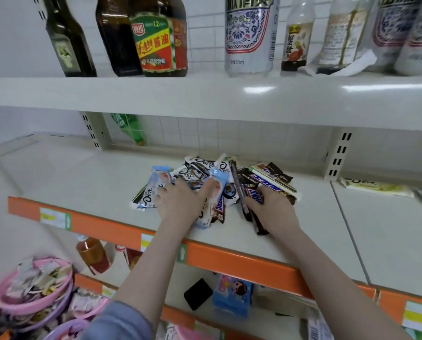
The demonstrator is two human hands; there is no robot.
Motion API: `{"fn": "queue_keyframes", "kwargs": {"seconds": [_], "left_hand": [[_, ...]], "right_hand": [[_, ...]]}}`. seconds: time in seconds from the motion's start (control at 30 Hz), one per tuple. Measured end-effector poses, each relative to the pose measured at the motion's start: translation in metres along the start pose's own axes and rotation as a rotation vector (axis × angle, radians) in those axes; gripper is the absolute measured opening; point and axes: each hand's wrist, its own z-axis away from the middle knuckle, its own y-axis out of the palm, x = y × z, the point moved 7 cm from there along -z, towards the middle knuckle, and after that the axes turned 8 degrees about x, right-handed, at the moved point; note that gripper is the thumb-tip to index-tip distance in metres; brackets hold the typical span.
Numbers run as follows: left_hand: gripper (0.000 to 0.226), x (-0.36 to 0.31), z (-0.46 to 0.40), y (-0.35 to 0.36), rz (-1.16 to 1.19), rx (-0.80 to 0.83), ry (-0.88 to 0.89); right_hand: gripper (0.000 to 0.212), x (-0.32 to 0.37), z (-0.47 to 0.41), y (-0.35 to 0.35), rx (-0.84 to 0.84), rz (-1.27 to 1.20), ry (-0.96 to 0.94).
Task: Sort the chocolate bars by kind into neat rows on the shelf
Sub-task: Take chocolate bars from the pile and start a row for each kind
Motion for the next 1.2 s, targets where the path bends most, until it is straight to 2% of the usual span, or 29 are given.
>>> {"fn": "queue_keyframes", "kwargs": {"seconds": [0.2, 0.33, 0.5, 0.63, 0.7, 0.8, 0.87, 0.9, 0.97, 1.07, 1.2], "left_hand": [[0.080, -0.008, -0.041, 0.012, 0.125, 0.136, -0.077], [0.058, -0.007, -0.050, 0.012, 0.359, 0.147, -0.094], [0.035, 0.011, -0.052, 0.016, 0.564, 0.223, -0.101], [0.032, 0.015, -0.053, 0.014, 0.552, 0.321, -0.095], [0.044, 0.012, -0.053, 0.016, 0.566, 0.358, -0.084], [0.034, 0.003, -0.051, 0.012, 0.524, 0.283, -0.058], [0.044, -0.001, -0.050, 0.003, 0.417, 0.183, -0.057], [0.045, -0.002, -0.052, 0.002, 0.403, 0.188, -0.062], [0.030, -0.002, -0.053, 0.000, 0.443, 0.243, -0.073], [0.038, 0.000, -0.053, 0.002, 0.544, 0.382, -0.103], [0.037, 0.000, -0.052, 0.003, 0.528, 0.408, -0.062]], "right_hand": [[0.064, -0.002, -0.006, -0.003, 0.055, -0.195, 0.028], [0.058, -0.006, -0.010, -0.003, 0.049, -0.347, 0.066], [0.060, -0.006, -0.013, -0.002, 0.056, -0.368, 0.059], [0.060, -0.002, -0.014, -0.003, 0.027, -0.396, 0.009], [0.058, 0.001, -0.014, -0.003, 0.004, -0.374, -0.011], [0.057, 0.004, -0.012, -0.004, -0.008, -0.316, -0.023], [0.057, 0.005, -0.011, -0.003, -0.003, -0.286, -0.029], [0.058, 0.005, -0.011, -0.002, 0.001, -0.276, -0.031], [0.057, 0.005, -0.010, -0.001, 0.003, -0.268, -0.031], [0.054, 0.006, -0.007, -0.002, -0.004, -0.268, -0.026], [0.032, 0.006, -0.004, -0.001, -0.033, -0.249, -0.018]]}}
